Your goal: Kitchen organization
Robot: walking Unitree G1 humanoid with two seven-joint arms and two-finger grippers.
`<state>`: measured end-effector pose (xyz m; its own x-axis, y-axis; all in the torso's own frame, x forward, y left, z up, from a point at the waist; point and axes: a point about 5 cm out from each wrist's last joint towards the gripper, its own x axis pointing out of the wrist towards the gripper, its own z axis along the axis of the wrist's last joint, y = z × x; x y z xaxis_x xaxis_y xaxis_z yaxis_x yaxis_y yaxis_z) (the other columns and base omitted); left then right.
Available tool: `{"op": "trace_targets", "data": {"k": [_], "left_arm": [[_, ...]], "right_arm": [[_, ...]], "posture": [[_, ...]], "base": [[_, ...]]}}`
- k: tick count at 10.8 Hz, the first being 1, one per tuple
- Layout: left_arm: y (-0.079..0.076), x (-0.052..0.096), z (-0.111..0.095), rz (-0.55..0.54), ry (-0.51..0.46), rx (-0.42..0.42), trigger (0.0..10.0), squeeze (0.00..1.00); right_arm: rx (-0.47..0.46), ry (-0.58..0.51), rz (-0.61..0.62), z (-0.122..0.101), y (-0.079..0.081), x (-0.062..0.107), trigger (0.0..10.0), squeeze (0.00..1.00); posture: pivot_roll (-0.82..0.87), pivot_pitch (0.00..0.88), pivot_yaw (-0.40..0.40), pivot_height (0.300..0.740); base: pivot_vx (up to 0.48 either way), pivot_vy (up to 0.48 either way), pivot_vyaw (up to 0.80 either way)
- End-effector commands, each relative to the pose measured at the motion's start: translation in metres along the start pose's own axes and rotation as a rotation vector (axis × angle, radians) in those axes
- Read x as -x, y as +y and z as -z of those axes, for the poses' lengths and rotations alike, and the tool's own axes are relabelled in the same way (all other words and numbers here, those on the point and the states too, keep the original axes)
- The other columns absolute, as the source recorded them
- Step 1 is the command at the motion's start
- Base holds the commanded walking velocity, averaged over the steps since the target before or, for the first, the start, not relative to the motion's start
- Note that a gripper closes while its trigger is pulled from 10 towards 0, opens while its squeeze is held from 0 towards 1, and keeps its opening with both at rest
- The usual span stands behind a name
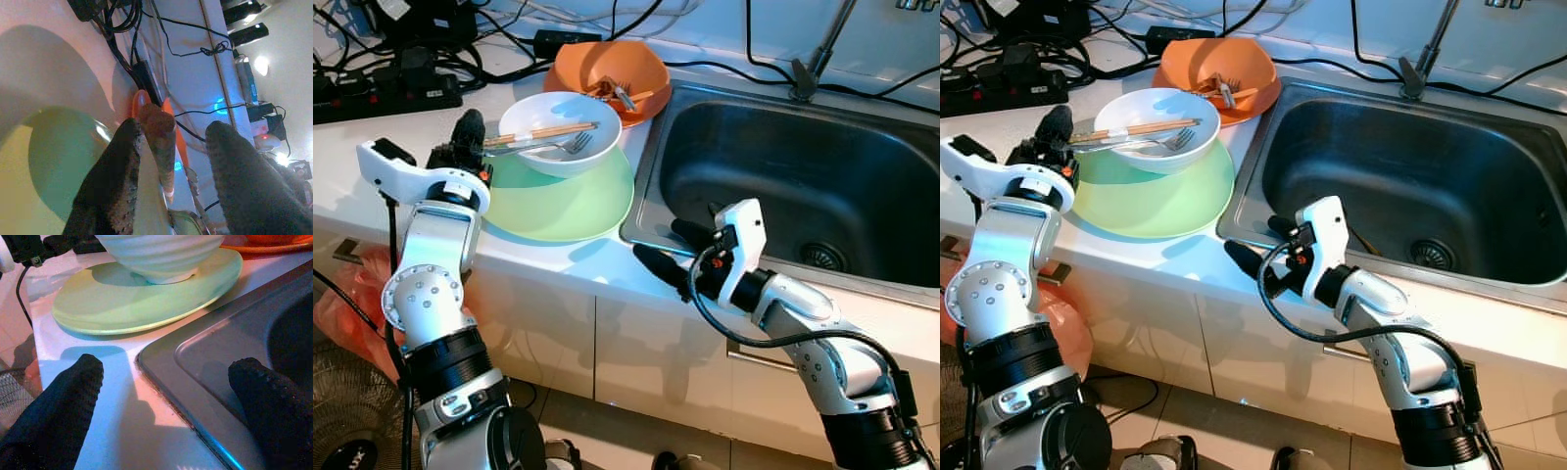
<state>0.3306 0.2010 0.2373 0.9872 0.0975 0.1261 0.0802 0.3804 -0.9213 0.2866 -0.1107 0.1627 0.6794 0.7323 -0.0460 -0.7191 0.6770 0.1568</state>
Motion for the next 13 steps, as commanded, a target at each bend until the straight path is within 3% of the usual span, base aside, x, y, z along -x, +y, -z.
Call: {"op": "trace_targets", "data": {"k": [1,7,10,12,13], "left_arm": [[0.001,0.000,0.000,-0.017,-0.004,0.012,0.0,0.00],[-0.002,0.000,-0.004,-0.015,-0.021,0.008,0.0,0.00],[-0.007,0.000,-0.007,0.004,-0.043,-0.011,0.0,0.00],[-0.016,-0.001,-0.012,0.044,-0.071,-0.048,0.0,0.00],[-0.030,-0.002,-0.018,0.124,-0.095,-0.091,0.0,0.00]], "right_arm": [[0.003,0.006,-0.007,0.002,0.001,0.002,10.0,0.35],[0.001,0.008,-0.006,0.003,0.001,0.001,10.0,0.32],[0.004,0.007,-0.001,0.003,0.001,0.001,10.0,0.25],[0.003,0.005,-0.001,0.002,0.001,0.001,10.0,0.25],[0.003,0.004,-0.001,0.002,0.001,0.000,10.0,0.25]], "posture": [[0.11,0.124,-0.031,0.740],[0.11,0.123,-0.034,0.740],[0.11,0.121,-0.033,0.740],[0.11,0.121,-0.030,0.740],[0.11,0.119,-0.029,0.740]], "base": [[0.000,0.000,0.00],[0.000,0.000,0.00],[0.000,0.000,0.00],[0.000,0.000,0.00],[0.000,0.000,0.00]]}}
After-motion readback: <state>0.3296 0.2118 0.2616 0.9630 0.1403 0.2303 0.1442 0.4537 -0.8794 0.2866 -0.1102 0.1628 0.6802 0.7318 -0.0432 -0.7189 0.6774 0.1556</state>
